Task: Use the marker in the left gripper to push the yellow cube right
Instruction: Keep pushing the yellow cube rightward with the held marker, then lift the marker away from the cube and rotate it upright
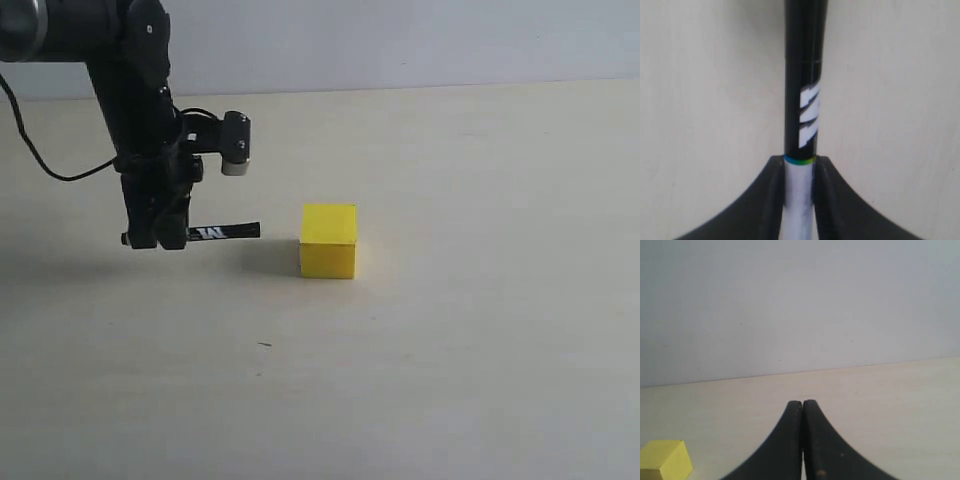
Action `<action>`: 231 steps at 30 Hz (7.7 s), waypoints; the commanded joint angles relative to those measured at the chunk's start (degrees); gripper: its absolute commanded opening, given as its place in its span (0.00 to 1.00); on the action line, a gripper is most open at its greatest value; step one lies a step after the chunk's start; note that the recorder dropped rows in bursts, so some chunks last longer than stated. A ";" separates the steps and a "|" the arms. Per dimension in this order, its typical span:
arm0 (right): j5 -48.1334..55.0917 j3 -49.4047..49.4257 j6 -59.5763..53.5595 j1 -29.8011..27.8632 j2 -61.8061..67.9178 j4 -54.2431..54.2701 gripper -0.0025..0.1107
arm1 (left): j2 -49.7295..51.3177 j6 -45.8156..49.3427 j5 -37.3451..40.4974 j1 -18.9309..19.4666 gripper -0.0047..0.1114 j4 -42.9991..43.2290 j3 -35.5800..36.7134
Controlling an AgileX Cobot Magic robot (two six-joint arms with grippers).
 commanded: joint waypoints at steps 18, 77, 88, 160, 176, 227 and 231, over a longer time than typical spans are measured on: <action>-0.36 0.24 -0.06 -0.28 -0.39 -0.47 0.02 | 1.72 2.21 -6.19 -0.08 0.04 1.41 -0.35; -0.36 0.24 -0.06 -0.28 -0.39 -0.47 0.02 | 3.61 -5.97 -10.95 -9.52 0.04 4.67 -4.41; -0.36 0.24 -0.06 -0.28 -0.39 -0.47 0.02 | 9.90 -6.25 -0.37 -9.52 0.04 3.81 -17.17; -0.36 0.24 -0.06 -0.28 -0.39 -0.47 0.02 | 17.96 -7.05 -6.03 -19.36 0.04 2.75 -27.07; -0.36 0.24 -0.06 -0.28 -0.39 -0.47 0.02 | 18.53 -11.72 3.95 -17.69 0.04 3.45 -32.21; -0.36 0.24 -0.06 -0.28 -0.39 -0.47 0.02 | 15.10 -35.73 3.95 -22.79 0.04 16.94 -32.21; -0.36 0.24 -0.06 -0.28 -0.39 -0.47 0.02 | 8.60 -52.92 3.95 -18.32 0.04 8.24 -30.30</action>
